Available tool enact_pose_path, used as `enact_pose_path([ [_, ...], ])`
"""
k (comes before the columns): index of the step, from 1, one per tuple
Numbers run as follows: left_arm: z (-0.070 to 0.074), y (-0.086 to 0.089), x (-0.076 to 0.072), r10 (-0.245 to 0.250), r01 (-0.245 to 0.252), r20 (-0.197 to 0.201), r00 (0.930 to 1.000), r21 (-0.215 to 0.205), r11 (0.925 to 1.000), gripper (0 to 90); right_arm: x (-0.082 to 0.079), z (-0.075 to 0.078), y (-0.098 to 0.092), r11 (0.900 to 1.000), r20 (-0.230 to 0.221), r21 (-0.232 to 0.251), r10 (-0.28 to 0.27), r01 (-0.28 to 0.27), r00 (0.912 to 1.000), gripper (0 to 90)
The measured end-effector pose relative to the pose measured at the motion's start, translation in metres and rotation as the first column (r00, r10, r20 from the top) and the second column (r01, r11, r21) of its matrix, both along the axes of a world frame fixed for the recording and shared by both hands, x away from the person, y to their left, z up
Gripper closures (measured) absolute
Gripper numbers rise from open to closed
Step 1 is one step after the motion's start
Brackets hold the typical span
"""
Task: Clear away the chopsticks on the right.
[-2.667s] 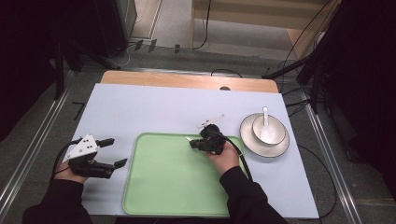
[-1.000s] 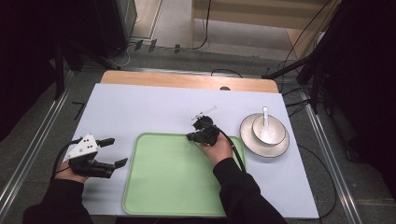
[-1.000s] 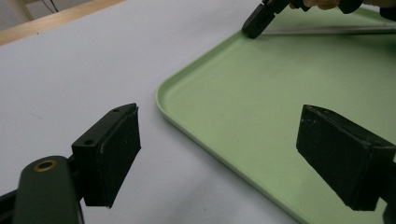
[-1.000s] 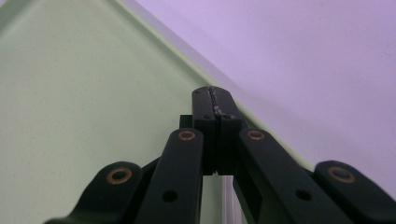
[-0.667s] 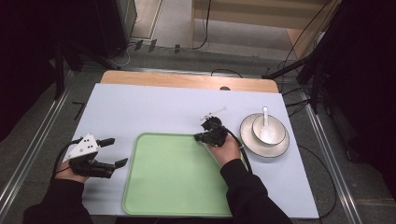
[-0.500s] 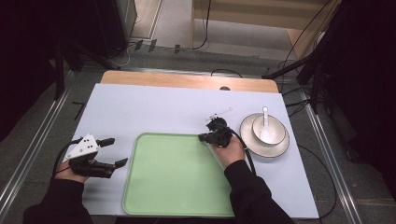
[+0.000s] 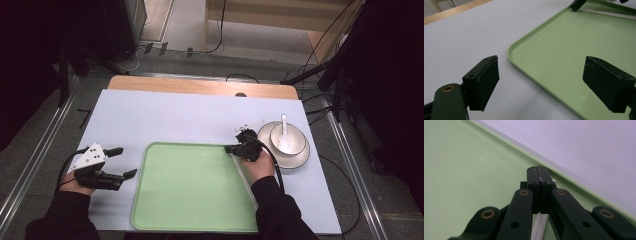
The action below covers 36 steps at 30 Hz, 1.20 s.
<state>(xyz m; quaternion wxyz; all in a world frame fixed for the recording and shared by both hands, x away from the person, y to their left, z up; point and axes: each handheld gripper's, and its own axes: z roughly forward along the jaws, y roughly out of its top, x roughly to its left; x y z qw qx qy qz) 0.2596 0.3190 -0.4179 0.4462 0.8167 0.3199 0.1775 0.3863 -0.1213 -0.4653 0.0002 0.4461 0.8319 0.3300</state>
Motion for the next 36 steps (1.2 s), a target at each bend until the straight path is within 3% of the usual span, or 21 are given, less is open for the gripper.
enact_pose_path([
  [12, 0.001, -0.002, 0.002, -0.013, 0.013, 0.003, 0.9999, -0.005, 0.9999, 13.4, -0.009, -0.001, -0.028, 0.997, 0.01, -0.015, -0.078, 0.078, 0.9969, 90.0],
  [17, 0.001, -0.005, 0.004, -0.019, 0.019, 0.002, 0.9998, -0.001, 0.9998, 13.5, -0.012, -0.001, -0.044, 0.992, -0.007, -0.011, -0.127, 0.127, 0.9919, 90.0],
  [22, 0.001, -0.006, 0.006, -0.029, 0.029, 0.003, 0.9996, 0.003, 0.9996, 13.5, -0.016, 0.0, -0.051, 0.991, -0.001, -0.006, -0.133, 0.133, 0.9911, 88.2],
  [28, 0.001, -0.006, 0.007, -0.031, 0.031, 0.001, 0.9995, -0.001, 0.9995, 13.5, -0.018, 0.011, -0.052, 0.991, 0.017, 0.054, -0.127, 0.126, 0.9918, 81.3],
  [36, 0.0, -0.006, 0.007, -0.029, 0.029, 0.001, 0.9996, -0.003, 0.9996, 13.5, -0.02, 0.045, -0.056, 0.982, 0.079, 0.174, -0.082, 0.067, 0.9935, 57.6],
])
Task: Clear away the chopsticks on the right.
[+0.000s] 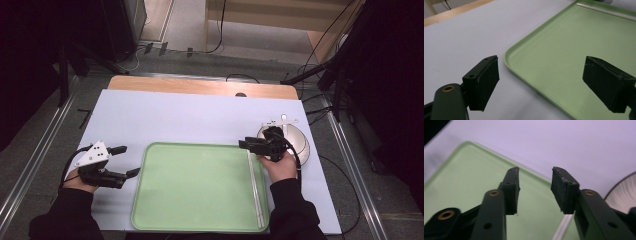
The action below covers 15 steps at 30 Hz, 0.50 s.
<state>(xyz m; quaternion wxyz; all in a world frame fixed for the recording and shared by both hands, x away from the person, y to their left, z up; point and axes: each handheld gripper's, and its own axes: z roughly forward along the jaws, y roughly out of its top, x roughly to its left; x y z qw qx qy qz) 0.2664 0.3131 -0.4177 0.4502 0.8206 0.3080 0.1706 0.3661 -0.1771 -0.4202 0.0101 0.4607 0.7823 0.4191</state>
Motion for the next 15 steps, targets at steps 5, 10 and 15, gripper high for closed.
enact_pose_path([
  [5, 0.0, 0.001, 0.0, 0.0, 0.0, -0.001, 1.0, 0.004, 1.0, 13.5, 0.001, 0.015, -0.008, 0.999, 0.047, 0.042, 0.019, -0.021, 0.9987, 48.6],
  [10, -0.001, 0.001, -0.001, 0.004, -0.004, -0.002, 1.0, 0.007, 1.0, 13.5, 0.003, 0.022, -0.014, 0.999, 0.076, 0.031, 0.016, -0.018, 0.997, 41.7],
  [15, -0.001, 0.004, -0.004, 0.01, -0.01, -0.004, 0.9999, 0.017, 0.9998, 13.5, 0.007, 0.03, -0.023, 0.999, 0.098, 0.037, 0.011, -0.015, 0.9951, 33.3],
])
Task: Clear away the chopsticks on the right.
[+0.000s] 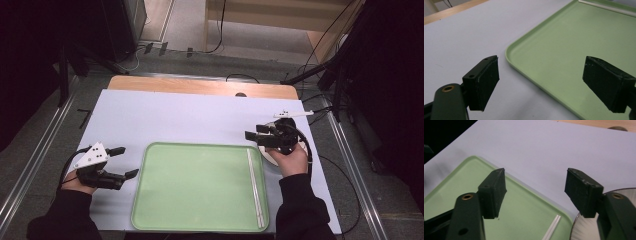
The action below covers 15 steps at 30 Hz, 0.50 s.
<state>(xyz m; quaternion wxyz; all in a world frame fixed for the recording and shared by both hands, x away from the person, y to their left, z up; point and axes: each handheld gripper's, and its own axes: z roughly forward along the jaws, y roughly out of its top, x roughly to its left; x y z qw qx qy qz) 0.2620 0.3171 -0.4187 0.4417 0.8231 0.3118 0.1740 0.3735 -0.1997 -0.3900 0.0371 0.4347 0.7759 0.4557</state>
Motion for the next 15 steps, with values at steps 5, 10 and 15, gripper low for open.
enact_pose_path([
  [5, 0.0, 0.003, -0.003, 0.01, -0.01, 0.001, 1.0, 0.003, 0.9999, 13.5, 0.005, 0.005, -0.012, 0.999, 0.001, 0.03, -0.02, 0.02, 0.9998, 29.7],
  [10, 0.0, 0.005, -0.005, 0.017, -0.017, -0.001, 0.9999, 0.005, 0.9998, 13.5, 0.007, 0.01, -0.024, 0.999, 0.02, 0.018, -0.046, 0.046, 0.9987, 28.4],
  [15, 0.0, 0.005, -0.006, 0.017, -0.017, 0.0, 0.9998, 0.008, 0.9998, 13.5, 0.01, 0.01, -0.035, 0.997, 0.013, 0.018, -0.074, 0.074, 0.9971, 26.2],
])
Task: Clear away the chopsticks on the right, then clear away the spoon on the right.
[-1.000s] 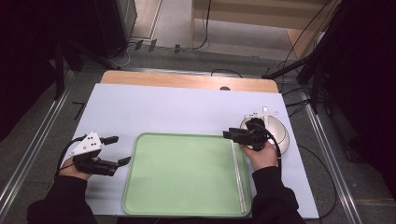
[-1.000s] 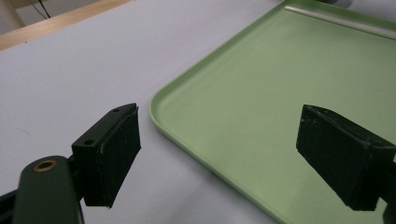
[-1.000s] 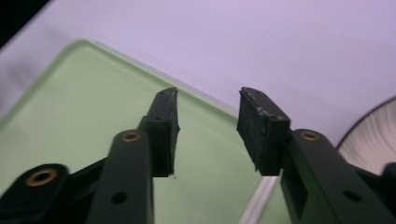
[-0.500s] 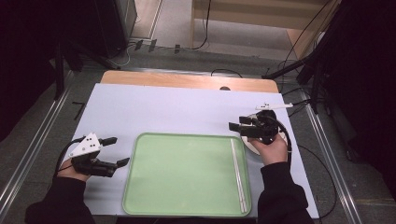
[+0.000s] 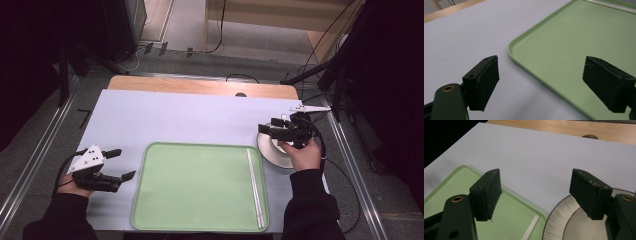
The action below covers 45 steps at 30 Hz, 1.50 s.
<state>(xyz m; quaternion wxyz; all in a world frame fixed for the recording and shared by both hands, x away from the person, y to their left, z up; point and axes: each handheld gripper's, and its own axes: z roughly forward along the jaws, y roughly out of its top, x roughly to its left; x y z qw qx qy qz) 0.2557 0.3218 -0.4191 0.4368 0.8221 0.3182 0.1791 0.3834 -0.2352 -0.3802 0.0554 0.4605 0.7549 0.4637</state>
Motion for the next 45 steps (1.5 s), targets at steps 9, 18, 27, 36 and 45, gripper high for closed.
enact_pose_path([
  [9, -0.001, 0.001, 0.001, -0.009, 0.009, -0.002, 1.0, -0.007, 0.9999, 13.5, 0.007, 0.001, -0.018, 0.999, -0.001, 0.005, -0.04, 0.04, 0.9992, 27.4],
  [18, -0.003, 0.003, 0.001, -0.004, 0.004, -0.006, 1.0, -0.003, 1.0, 13.5, 0.027, 0.005, -0.044, 0.994, 0.006, -0.005, -0.113, 0.113, 0.9935, 30.6],
  [27, -0.002, 0.0, -0.001, -0.004, 0.004, -0.006, 1.0, 0.012, 0.9999, 13.5, 0.04, -0.013, -0.061, 0.987, -0.042, -0.023, -0.163, 0.162, 0.9858, 33.7],
  [36, -0.004, 0.0, -0.001, -0.005, 0.005, -0.013, 0.9999, 0.022, 0.9997, 13.5, 0.049, -0.023, -0.066, 0.979, -0.051, -0.059, -0.199, 0.196, 0.9786, 46.6],
  [45, -0.003, 0.002, -0.003, 0.002, -0.001, -0.011, 0.9999, 0.019, 0.9998, 13.5, 0.059, -0.035, -0.065, 0.976, -0.098, -0.081, -0.208, 0.201, 0.9731, 52.3],
])
